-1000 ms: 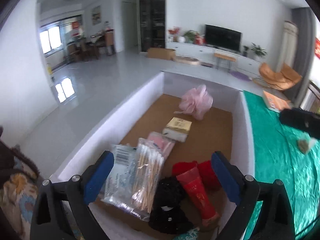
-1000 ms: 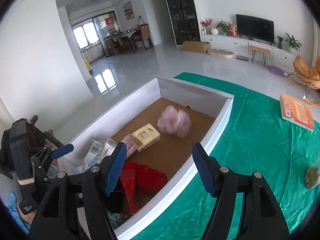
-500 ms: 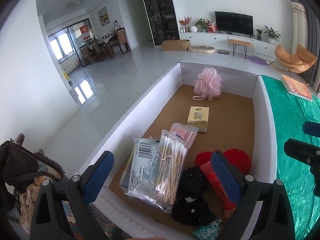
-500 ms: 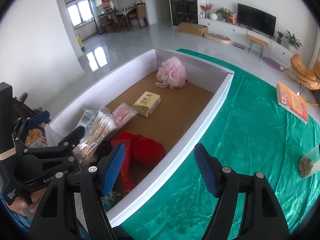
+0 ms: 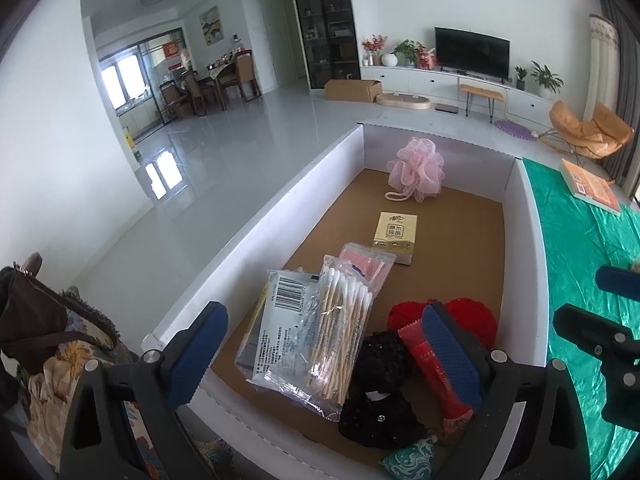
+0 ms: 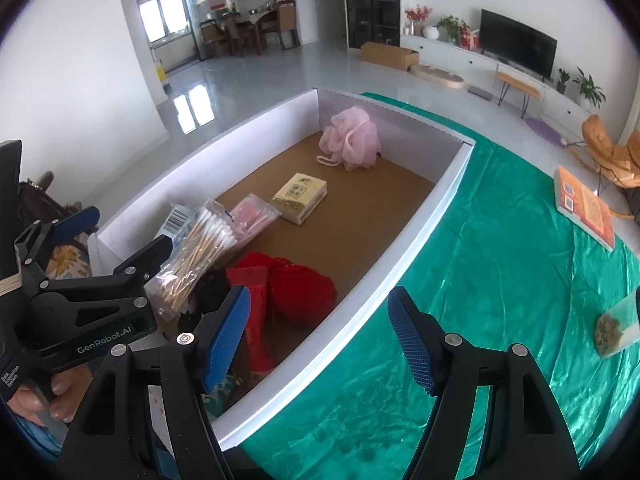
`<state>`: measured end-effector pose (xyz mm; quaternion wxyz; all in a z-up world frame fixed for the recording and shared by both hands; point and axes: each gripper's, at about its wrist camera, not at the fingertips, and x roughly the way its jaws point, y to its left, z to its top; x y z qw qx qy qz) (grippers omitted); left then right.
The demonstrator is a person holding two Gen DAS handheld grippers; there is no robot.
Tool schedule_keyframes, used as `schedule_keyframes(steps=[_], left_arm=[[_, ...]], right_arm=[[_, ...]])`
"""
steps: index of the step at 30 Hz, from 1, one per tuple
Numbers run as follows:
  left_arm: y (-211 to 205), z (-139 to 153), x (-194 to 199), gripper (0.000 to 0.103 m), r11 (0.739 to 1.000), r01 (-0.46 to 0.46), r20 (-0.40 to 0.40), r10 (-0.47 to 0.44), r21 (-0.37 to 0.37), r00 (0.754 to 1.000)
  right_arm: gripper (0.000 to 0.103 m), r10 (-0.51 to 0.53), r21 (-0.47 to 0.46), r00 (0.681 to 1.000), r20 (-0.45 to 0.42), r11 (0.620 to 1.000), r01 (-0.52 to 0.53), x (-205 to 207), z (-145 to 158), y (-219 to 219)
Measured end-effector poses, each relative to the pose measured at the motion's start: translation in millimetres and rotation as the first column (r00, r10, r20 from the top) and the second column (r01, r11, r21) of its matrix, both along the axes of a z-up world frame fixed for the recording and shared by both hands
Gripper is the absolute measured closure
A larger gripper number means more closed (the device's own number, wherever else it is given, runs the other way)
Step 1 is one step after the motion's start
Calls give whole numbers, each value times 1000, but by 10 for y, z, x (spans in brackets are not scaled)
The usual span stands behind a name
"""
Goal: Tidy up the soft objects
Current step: 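Withdraw both tools and hold them above the white box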
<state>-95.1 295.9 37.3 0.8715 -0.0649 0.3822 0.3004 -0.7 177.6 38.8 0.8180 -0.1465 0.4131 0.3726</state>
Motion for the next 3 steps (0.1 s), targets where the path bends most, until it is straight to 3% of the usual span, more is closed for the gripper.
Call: schedule_keyframes(steps=[3], left_arm=[[-6,-2,-24,5,1000,-13,11,13,18,1000]], right_arm=[[28,-3,14,1000,3,1000,2,-22,6,-19]])
